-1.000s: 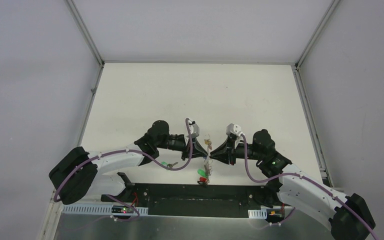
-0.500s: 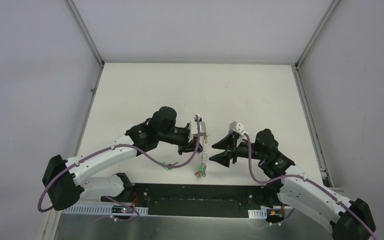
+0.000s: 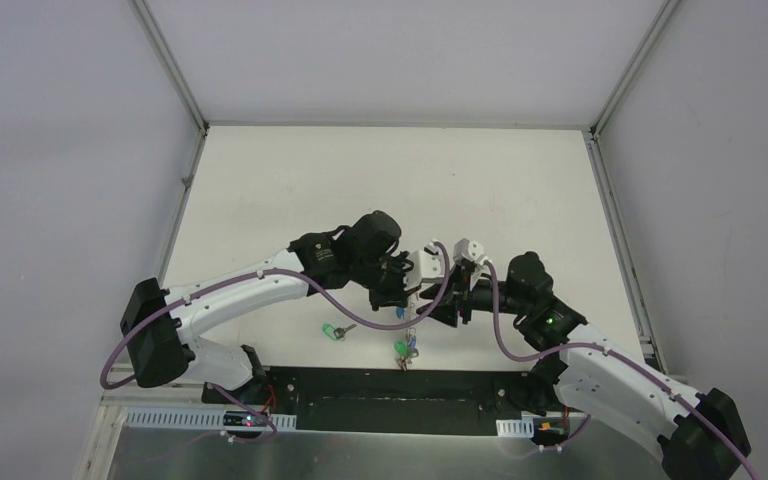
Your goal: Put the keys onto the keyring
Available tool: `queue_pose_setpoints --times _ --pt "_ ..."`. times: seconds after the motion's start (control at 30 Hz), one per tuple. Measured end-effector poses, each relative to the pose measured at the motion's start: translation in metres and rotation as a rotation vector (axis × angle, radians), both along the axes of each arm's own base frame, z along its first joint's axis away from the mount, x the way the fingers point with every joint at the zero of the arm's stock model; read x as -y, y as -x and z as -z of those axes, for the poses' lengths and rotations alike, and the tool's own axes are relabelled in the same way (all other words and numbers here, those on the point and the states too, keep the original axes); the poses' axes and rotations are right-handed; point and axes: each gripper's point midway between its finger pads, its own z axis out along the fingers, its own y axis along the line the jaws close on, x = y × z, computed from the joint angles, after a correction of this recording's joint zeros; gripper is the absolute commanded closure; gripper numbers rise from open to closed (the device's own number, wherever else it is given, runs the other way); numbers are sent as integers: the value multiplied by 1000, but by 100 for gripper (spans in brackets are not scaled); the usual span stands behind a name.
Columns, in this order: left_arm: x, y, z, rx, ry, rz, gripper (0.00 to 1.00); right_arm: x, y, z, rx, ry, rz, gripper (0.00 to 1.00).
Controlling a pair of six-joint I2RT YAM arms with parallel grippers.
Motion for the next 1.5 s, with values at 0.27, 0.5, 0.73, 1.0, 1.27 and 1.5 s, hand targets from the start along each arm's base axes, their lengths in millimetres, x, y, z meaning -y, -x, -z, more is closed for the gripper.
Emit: queue_pose_setpoints --times 0.27,0.5,0.73,1.0,1.27,1.5 --pt "3 0 6 11 -41 6 100 -2 -1 3 -8 -6 -1 65" --pt "6 3 8 17 -46 25 100 -4 -2 21 -50 13 -1 78" --pt "8 6 7 27 -46 41 100 -8 -1 29 -80 11 -22 88" --pt "8 6 8 29 -48 40 100 -10 2 27 -88 1 -47 91" --pt "8 5 8 29 -48 37 100 -10 5 26 -94 -4 -61 100" --pt "9 6 8 13 -36 19 58 -11 5 26 -98 -5 -61 100"
